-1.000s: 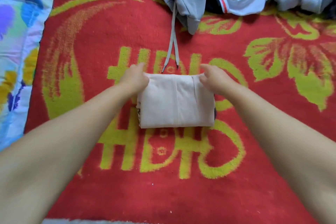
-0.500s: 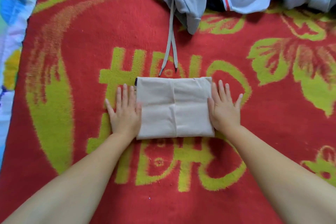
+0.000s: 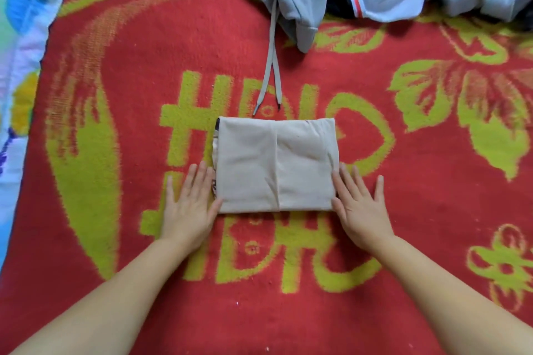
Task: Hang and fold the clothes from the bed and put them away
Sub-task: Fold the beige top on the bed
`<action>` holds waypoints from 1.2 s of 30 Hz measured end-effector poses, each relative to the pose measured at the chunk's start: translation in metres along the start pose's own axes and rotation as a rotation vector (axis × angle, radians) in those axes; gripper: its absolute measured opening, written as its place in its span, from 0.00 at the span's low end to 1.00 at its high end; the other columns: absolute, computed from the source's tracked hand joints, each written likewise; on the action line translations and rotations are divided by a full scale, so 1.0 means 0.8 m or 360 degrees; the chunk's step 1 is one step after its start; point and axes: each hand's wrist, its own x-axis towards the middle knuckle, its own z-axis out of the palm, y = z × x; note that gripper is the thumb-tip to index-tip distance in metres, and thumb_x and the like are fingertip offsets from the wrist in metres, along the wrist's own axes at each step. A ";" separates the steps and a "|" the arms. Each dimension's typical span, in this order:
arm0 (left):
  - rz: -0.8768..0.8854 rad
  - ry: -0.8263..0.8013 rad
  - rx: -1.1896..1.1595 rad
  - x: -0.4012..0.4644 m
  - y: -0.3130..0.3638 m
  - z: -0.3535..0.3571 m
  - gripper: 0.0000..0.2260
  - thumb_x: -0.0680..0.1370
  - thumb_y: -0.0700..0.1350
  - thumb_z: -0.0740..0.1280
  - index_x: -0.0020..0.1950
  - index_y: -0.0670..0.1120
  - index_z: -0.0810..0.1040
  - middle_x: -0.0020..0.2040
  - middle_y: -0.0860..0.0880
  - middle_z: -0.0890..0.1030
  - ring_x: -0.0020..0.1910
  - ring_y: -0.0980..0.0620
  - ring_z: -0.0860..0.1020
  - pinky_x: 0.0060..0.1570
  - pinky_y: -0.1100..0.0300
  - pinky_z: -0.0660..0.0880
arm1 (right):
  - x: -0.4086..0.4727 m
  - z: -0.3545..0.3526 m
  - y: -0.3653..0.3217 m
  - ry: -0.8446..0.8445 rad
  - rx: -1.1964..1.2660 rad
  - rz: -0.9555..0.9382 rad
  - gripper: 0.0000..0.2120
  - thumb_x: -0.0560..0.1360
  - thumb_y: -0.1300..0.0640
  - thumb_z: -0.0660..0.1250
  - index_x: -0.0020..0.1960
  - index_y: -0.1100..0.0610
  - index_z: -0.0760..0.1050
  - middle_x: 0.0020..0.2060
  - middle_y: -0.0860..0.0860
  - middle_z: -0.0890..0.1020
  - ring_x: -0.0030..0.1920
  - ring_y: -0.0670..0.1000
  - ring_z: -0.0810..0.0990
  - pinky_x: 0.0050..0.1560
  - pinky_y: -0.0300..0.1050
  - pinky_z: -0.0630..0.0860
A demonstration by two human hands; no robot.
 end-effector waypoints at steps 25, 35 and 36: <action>0.0143 -0.0168 0.0072 0.006 0.080 -0.209 0.34 0.78 0.34 0.55 0.79 0.53 0.46 0.78 0.48 0.53 0.77 0.48 0.52 0.70 0.38 0.53 | 0.017 -0.198 -0.112 0.0032 -0.0068 -0.0360 0.34 0.76 0.65 0.60 0.77 0.48 0.51 0.72 0.54 0.62 0.73 0.59 0.58 0.53 0.53 0.73; -0.0459 0.0360 0.0062 -0.209 0.002 -0.331 0.30 0.78 0.40 0.55 0.78 0.52 0.51 0.75 0.51 0.62 0.73 0.53 0.61 0.65 0.54 0.60 | -0.077 -0.369 -0.251 0.0468 -0.0390 -0.1187 0.31 0.75 0.59 0.60 0.75 0.45 0.56 0.68 0.51 0.65 0.69 0.57 0.61 0.55 0.52 0.71; -0.0573 0.0383 0.0041 -0.251 -0.006 -0.334 0.29 0.78 0.40 0.54 0.78 0.52 0.51 0.75 0.51 0.62 0.73 0.53 0.61 0.65 0.54 0.60 | -0.096 -0.376 -0.277 0.0483 -0.0454 -0.1318 0.31 0.75 0.58 0.60 0.76 0.45 0.55 0.69 0.51 0.64 0.70 0.57 0.60 0.57 0.52 0.70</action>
